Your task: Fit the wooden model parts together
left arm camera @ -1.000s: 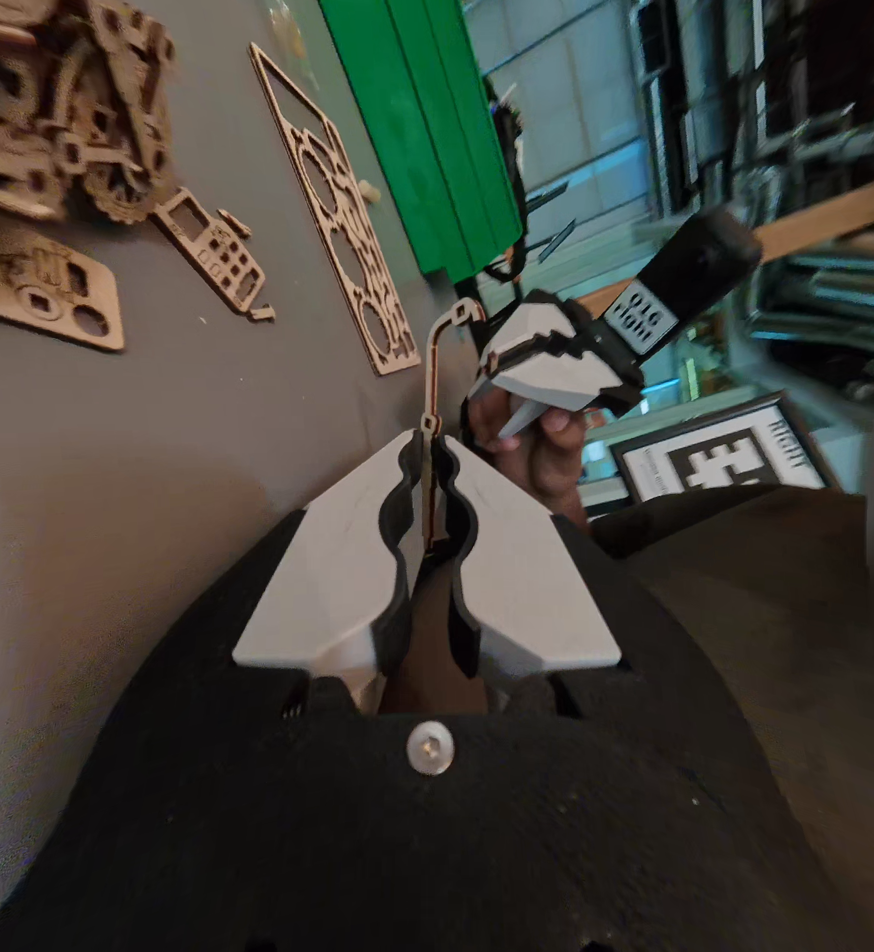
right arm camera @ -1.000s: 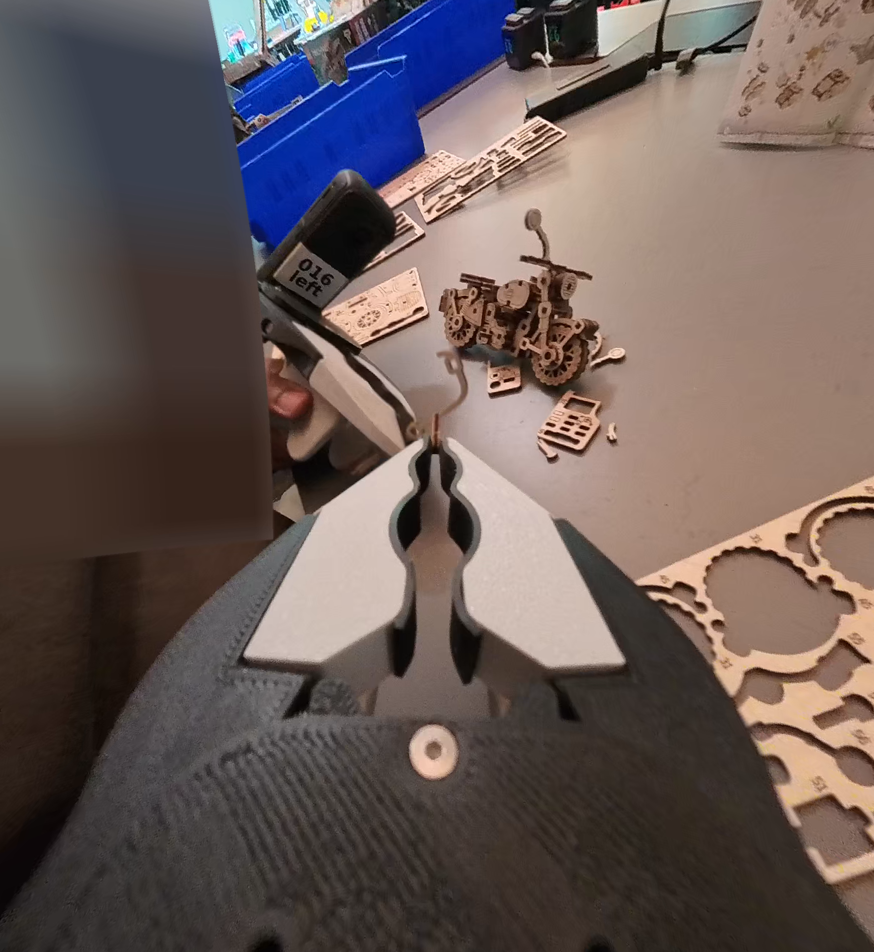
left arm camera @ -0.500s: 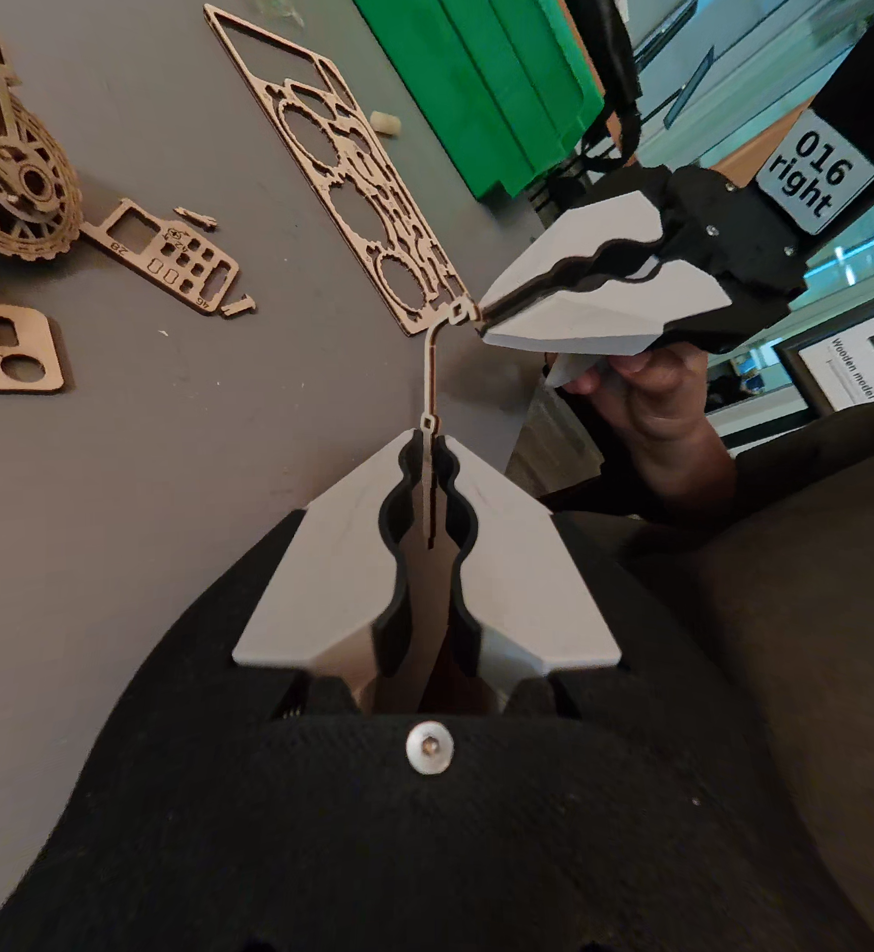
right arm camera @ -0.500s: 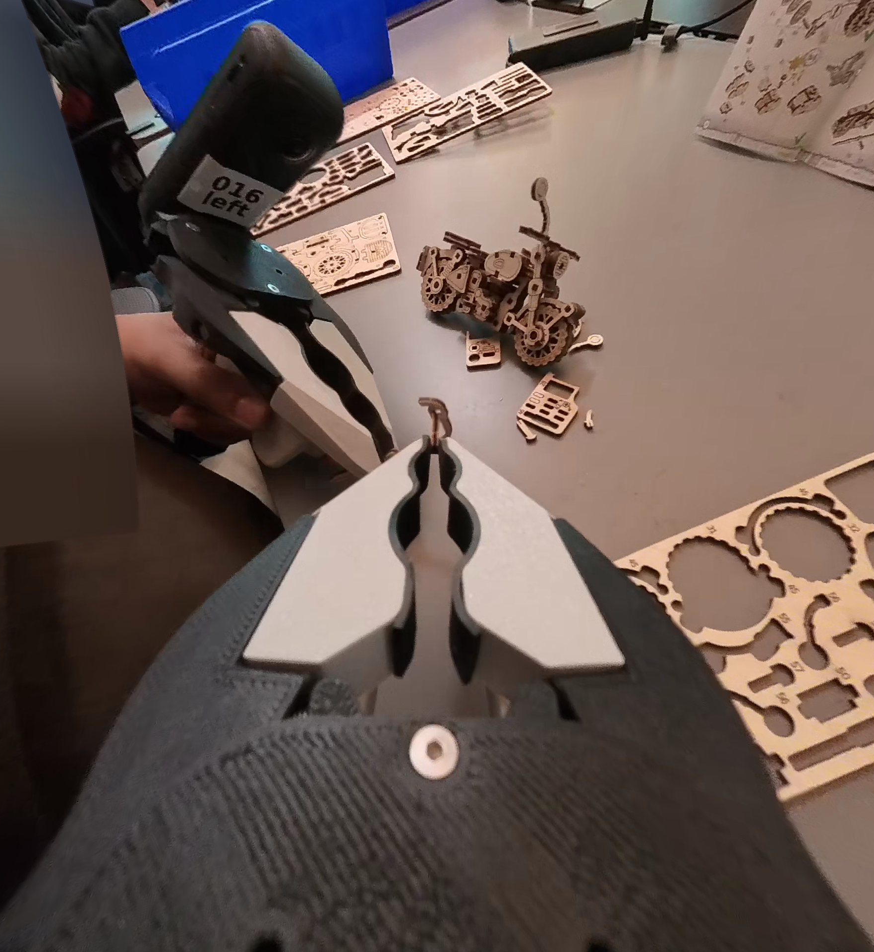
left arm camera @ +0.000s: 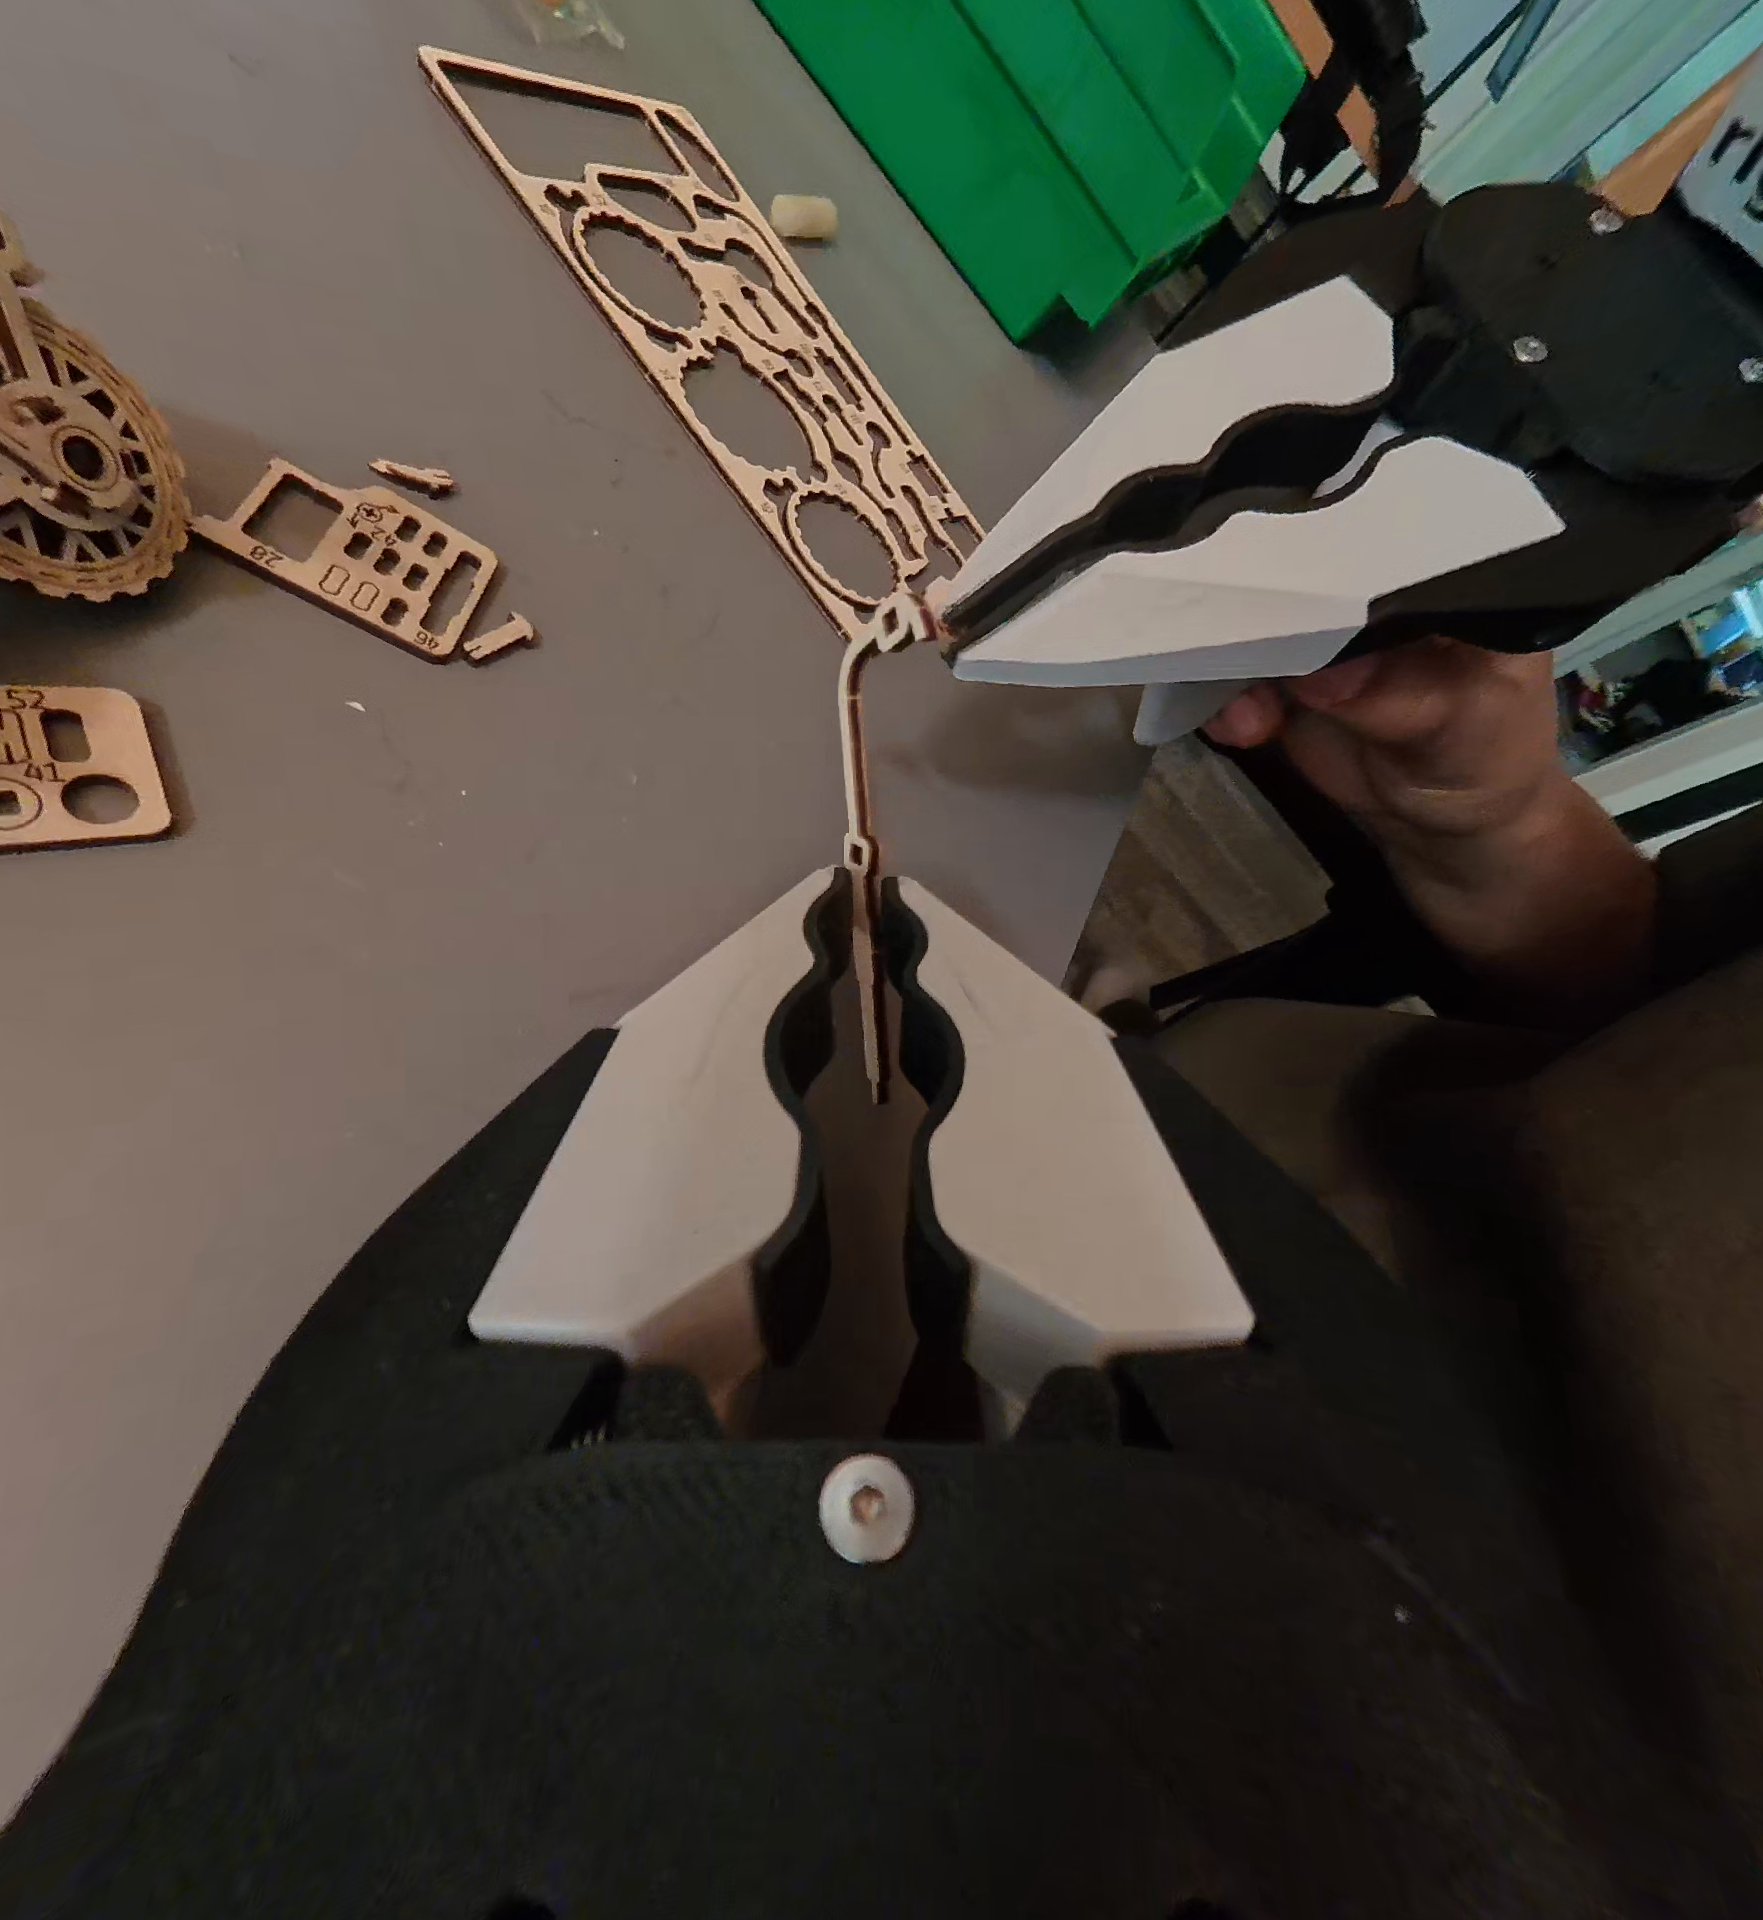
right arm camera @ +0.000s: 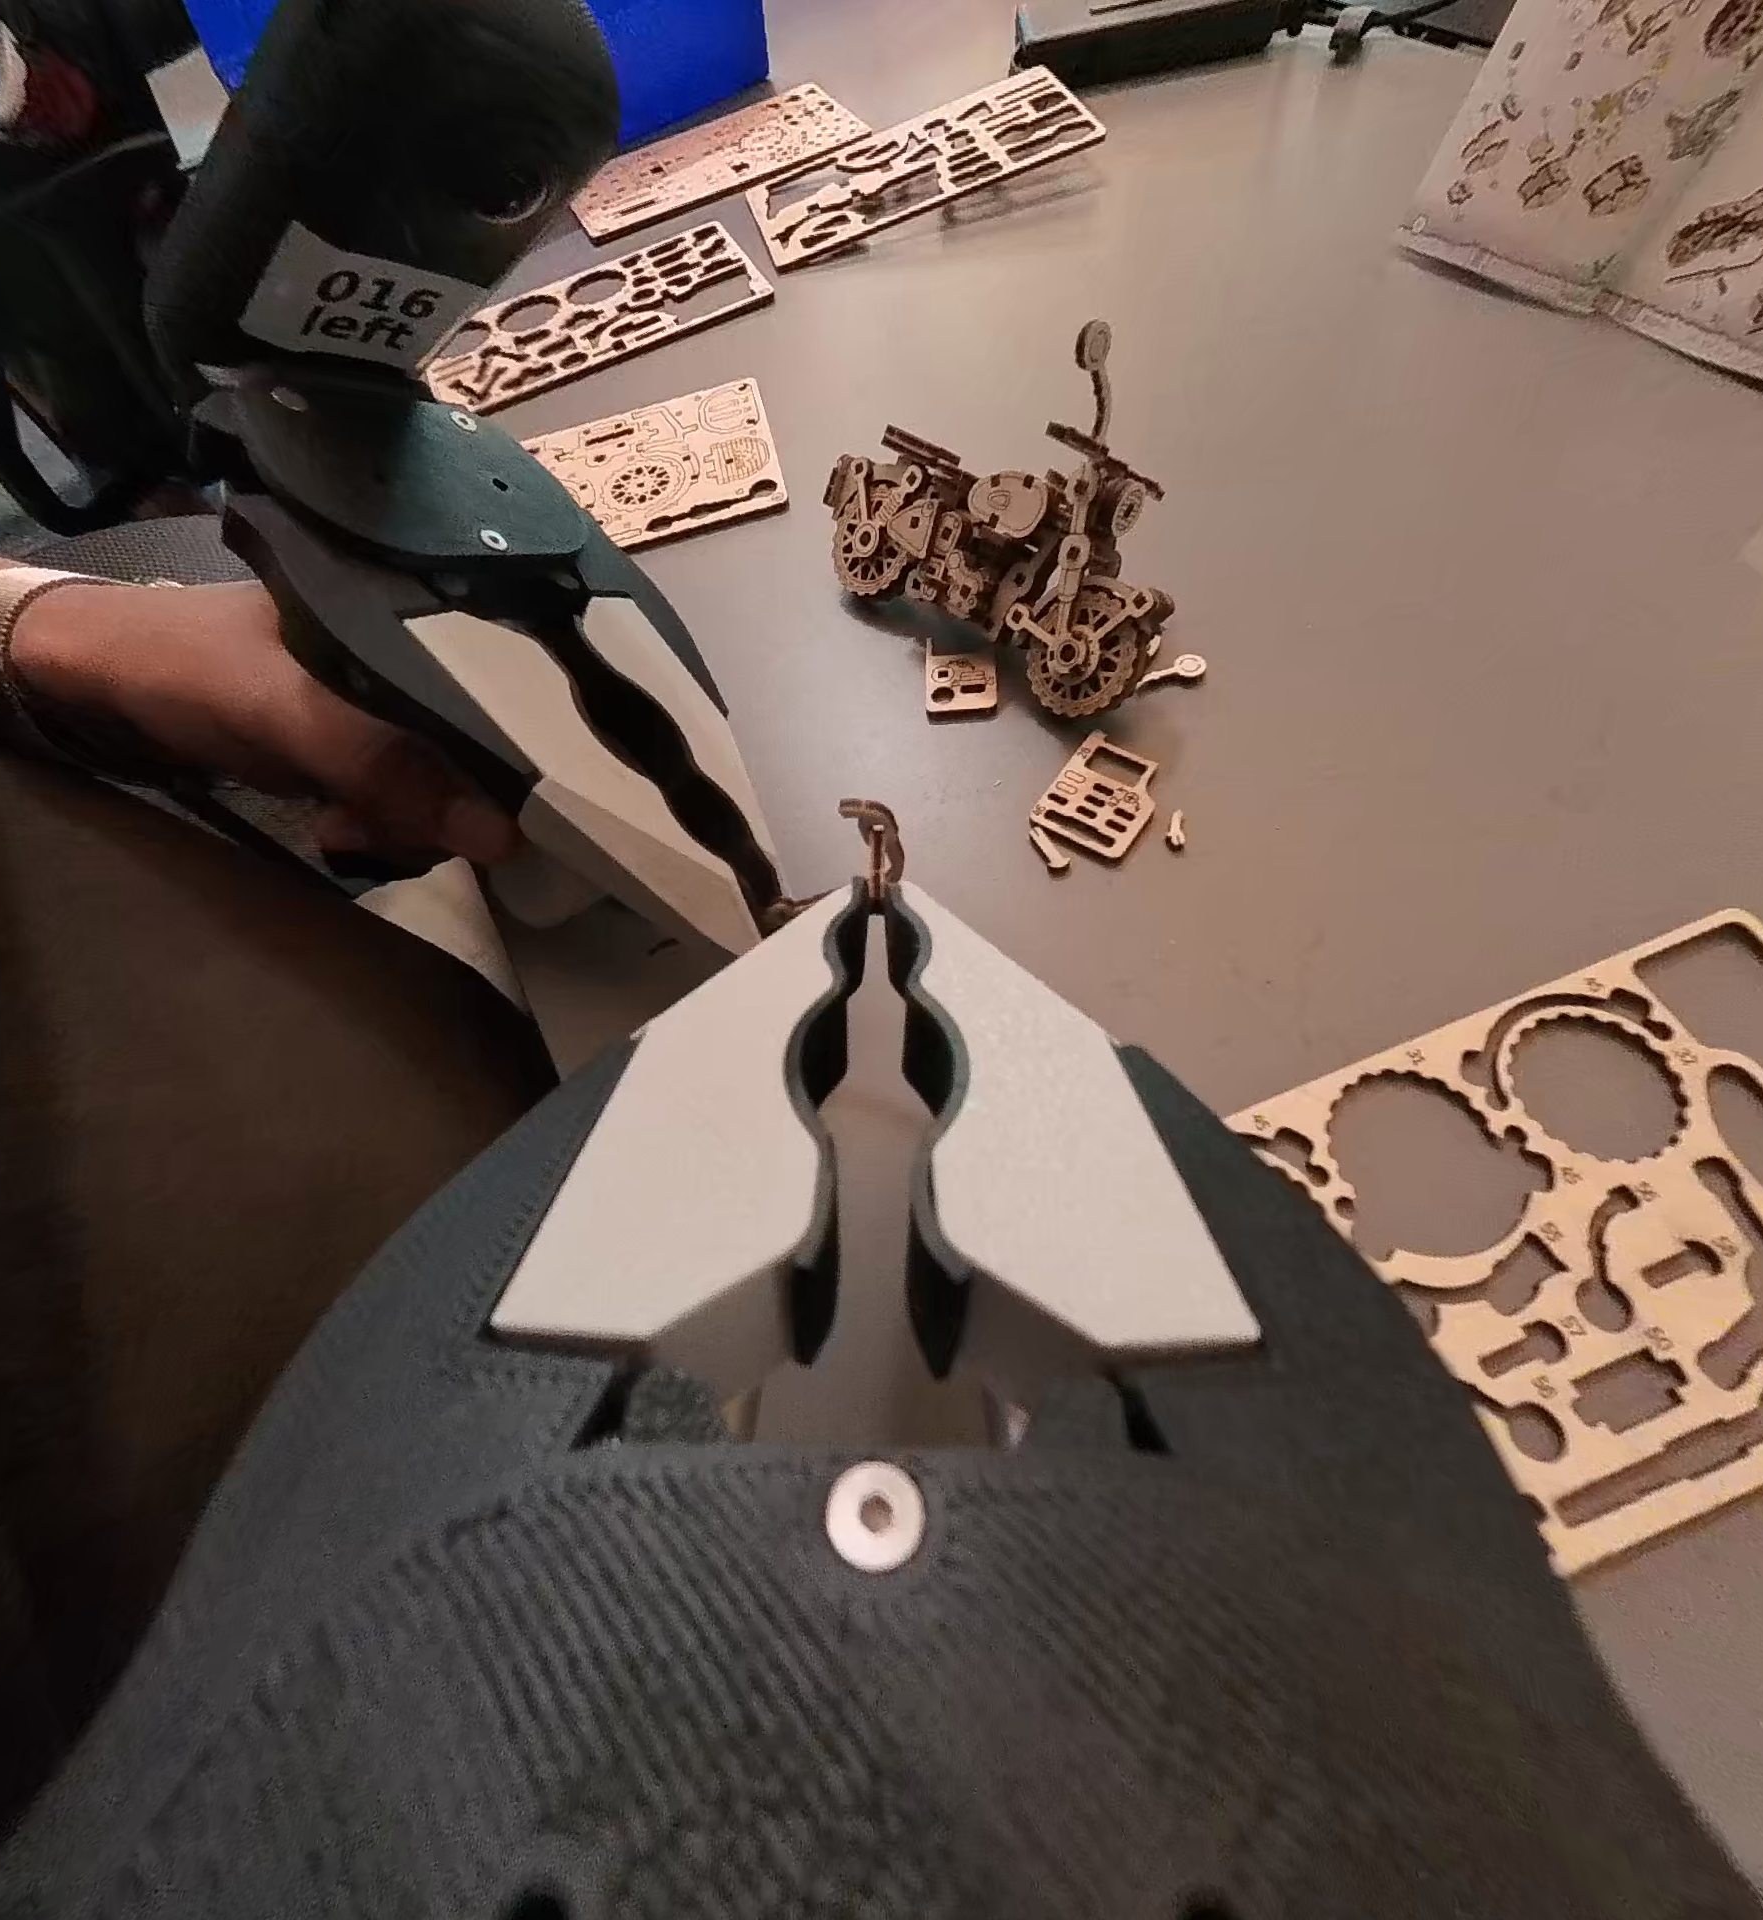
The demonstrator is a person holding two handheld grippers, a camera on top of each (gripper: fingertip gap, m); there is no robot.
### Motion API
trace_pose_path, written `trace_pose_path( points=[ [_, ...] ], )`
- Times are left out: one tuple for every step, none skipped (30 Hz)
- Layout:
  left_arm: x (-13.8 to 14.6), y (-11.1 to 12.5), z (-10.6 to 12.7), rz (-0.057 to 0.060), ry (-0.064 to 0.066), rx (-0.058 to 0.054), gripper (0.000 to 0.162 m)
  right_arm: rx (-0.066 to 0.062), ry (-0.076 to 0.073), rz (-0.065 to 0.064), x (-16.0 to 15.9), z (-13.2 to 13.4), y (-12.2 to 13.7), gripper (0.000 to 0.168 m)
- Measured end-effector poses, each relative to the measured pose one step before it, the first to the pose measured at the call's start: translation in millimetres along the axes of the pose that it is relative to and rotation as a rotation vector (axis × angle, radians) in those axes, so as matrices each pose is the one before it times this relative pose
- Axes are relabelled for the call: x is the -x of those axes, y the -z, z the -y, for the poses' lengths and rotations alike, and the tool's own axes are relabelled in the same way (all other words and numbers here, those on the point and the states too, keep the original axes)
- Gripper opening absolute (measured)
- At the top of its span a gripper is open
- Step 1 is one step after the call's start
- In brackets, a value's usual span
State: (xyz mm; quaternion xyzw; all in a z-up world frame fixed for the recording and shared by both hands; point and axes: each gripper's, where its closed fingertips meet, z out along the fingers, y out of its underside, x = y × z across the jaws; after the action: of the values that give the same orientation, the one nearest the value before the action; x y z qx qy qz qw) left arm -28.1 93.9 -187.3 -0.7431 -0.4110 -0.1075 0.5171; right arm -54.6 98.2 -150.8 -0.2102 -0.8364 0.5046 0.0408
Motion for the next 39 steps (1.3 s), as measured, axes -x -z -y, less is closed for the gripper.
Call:
trace_pose_path(
  points=[
    [-1.7, 0.15, 0.58, -0.0226, 0.025, -0.005, 0.003, -0.0051, -0.015, 0.0091, 0.24, 0.02, -0.11, 0.001],
    [-2.33, 0.53, 1.48, -0.0358, 0.045, -0.0107, 0.003, -0.0102, -0.0281, 0.0172, 0.45, 0.36, -0.04, 0.001],
    [-2.18, 1.01, 2.53, -0.041, 0.0556, -0.0178, 0.003, -0.0102, -0.0414, 0.0273, 0.61, -0.03, -0.08, 0.001],
    [-1.5, 1.55, 3.22, -0.037, 0.0534, -0.0215, 0.003, -0.0076, -0.0531, 0.0329, 0.27, -0.5, -0.01, 0.001],
    [-0.27, 1.8, 3.3, -0.0259, 0.041, -0.0207, 0.002, -0.0075, -0.0597, 0.0365, 0.04, -0.52, 0.22, 0.001],
    [0.67, 1.78, 3.08, -0.0139, 0.026, -0.0177, 0.002, -0.0058, -0.0586, 0.0337, -0.67, -0.9, 0.26, 0.001],
    [1.15, 1.89, 2.99, -0.0036, 0.0154, -0.0162, 0.002, 0.0023, -0.0516, 0.0253, -1.6, -2.22, -0.13, 0.001],
    [1.73, 1.73, 2.95, 0.0063, 0.003, -0.0166, 0.002, 0.0147, -0.0408, 0.0138, -2.54, -3.93, -0.73, 0.001],
    [1.81, 1.43, 2.34, 0.012, -0.0059, -0.0128, 0.002, 0.0257, -0.029, -0.0009, -3.73, -5.54, -1.53, 0.001],
    [1.36, 1.07, 1.72, 0.0117, -0.0097, -0.0078, 0.002, 0.0369, -0.0174, -0.009, -3.86, -6.93, -2.52, 0.001],
    [1.09, 0.72, 1.06, 0.0097, -0.0105, -0.0042, 0.002, 0.0424, -0.0075, -0.015, -3.61, -7.47, -3.19, 0.001],
    [1.18, 0.41, 0.43, 0.0087, -0.0086, -0.0008, 0.002, 0.041, 0.0016, -0.0195, -3.23, -6.86, -3.46, 0.001],
    [1.18, -0.01, -0.11, 0.007, -0.0055, 0.002, 0.002, 0.0378, 0.0095, -0.0229, -2.86, -5.86, -3.51, 0.001],
    [0.79, -0.15, -0.46, 0.0036, -0.0023, 0.0034, 0.002, 0.0309, 0.0154, -0.0265, -2.87, -4.26, -2.84, 0.001],
    [0.04, -0.21, -0.35, -0.0014, 0.0019, 0.0024, 0.002, 0.0194, 0.0191, -0.0208, -1.66, -2.32, -1.91, 0.002],
    [0.1, -0.04, -0.22, -0.0019, 0.003, 0.0014, 0.002, -0.0016, 0.014, -0.0056, 0.5, 1.12, -0.3, 0.001],
    [0.36, -0.1, -0.08, -0.0006, 0.0025, 0.001, 0.002, -0.0012, 0.0117, -0.0121, -1.08, 0.78, 0.53, 0.003],
    [0.0, 0.05, -0.08, -0.0025, 0.0034, 0.0014, 0.002, -0.0053, 0.0133, -0.0067, -0.86, 1.31, 1.55, 0.004],
    [0.23, -0.02, -0.16, -0.002, 0.0034, 0.0012, 0.002, -0.0101, 0.0072, -0.0049, -1.46, 2.2, 2.83, 0.005],
    [0.01, 0.03, -0.05, -0.0022, 0.0032, 0.0007, 0.002, -0.0214, 0.0015, -0.0014, -1.96, 3.9, 4.68, 0.006],
    [-0.01, 0.11, -0.01, -0.0026, 0.0031, 0.0005, 0.002, -0.036, -0.0042, -0.0034, -2.99, 5.88, 6.38, 0.007],
    [0.1, 0.13, -0.05, -0.0019, 0.0029, 0.0008, 0.002, -0.0469, -0.0073, -0.0038, -3.98, 7.22, 7.76, 0.008],
    [-0.01, 0.03, -0.04, -0.0026, 0.0025, 0.0006, 0.002, -0.0527, -0.0095, -0.0083, -5.07, 8.21, 8.82, 0.009],
    [-0.08, 0.08, -0.05, -0.0023, 0.0023, 0.0005, 0.002, -0.0553, -0.0076, -0.0126, -5.73, 8.66, 9.13, 0.01],
    [0.04, 0.0, -0.14, -0.0024, 0.0025, 0.0019, 0.002, -0.0535, -0.0014, -0.0089, -4.4, 8.55, 8.24, 0.006],
    [-0.06, -0.08, -0.16, -0.0025, 0.003, 0.002, 0.002, -0.0453, 0.0061, -0.0009, -2.07, 7.29, 6.41, 0.001],
    [0.04, 0.06, 0.13, -0.0024, 0.0036, 0.0001, 0.002, -0.0303, 0.0107, 0.0008, -0.43, 4.99, 3.74, 0.0],
    [0.14, 0.13, 0.28, -0.0023, 0.0045, -0.0011, 0.002, -0.0111, 0.0135, -0.0021, 0.52, 1.91, 0.81, 0.0],
    [0.02, 0.27, 0.41, -0.0033, 0.0053, -0.0019, 0.003, 0.0081, 0.0174, -0.0032, 1.57, -1.26, -1.75, 0.001],
    [0.04, 0.36, 0.66, -0.0036, 0.0062, -0.0029, 0.002, 0.0246, 0.021, -0.0085, 1.66, -3.79, -3.82, 0.003],
    [0.18, 0.39, 0.78, -0.0029, 0.0053, -0.0042, 0.002, 0.0334, 0.0229, -0.0163, 1.17, -4.96, -4.54, 0.008],
    [-0.05, 0.5, 0.83, -0.0027, 0.0041, -0.0046, 0.002, 0.0367, 0.0344, -0.0047, 3.66, -5.58, -4.45, 0.006],
    [0.09, 0.44, 0.72, -0.0015, 0.0033, -0.0044, 0.002, 0.0309, 0.0482, -0.0018, 4.66, -4.95, -3.53, 0.005],
    [0.14, 0.17, 0.51, -0.0008, 0.0026, -0.0027, 0.002, 0.0179, 0.0449, -0.0349, 0.55, -2.89, -2.73, 0.003],
    [0.05, 0.14, 0.16, -0.0012, 0.0021, -0.0004, 0.002, 0.0092, 0.0521, -0.0586, -2.53, -2.19, -1.67, 0.001],
    [0.03, -0.07, -0.08, -0.0013, 0.0024, 0.0013, 0.002, -0.0054, 0.0591, -0.0785, -5.28, -0.57, -0.33, 0.0],
    [0.03, -0.05, -0.22, -0.0019, 0.0023, 0.0019, 0.002, -0.0226, 0.0706, -0.0726, -4.92, 2.06, 0.88, 0.0],
    [-0.19, -0.04, -0.04, -0.0024, 0.0021, 0.0014, 0.003, -0.0267, 0.0615, -0.0628, -4.62, 3.42, 1.2, 0.0],
    [-0.03, 0.08, -0.06, -0.0026, 0.0029, 0.001, 0.003, -0.0106, 0.0357, -0.035, -2.38, 1.79, 0.38, 0.0]
  ],
)
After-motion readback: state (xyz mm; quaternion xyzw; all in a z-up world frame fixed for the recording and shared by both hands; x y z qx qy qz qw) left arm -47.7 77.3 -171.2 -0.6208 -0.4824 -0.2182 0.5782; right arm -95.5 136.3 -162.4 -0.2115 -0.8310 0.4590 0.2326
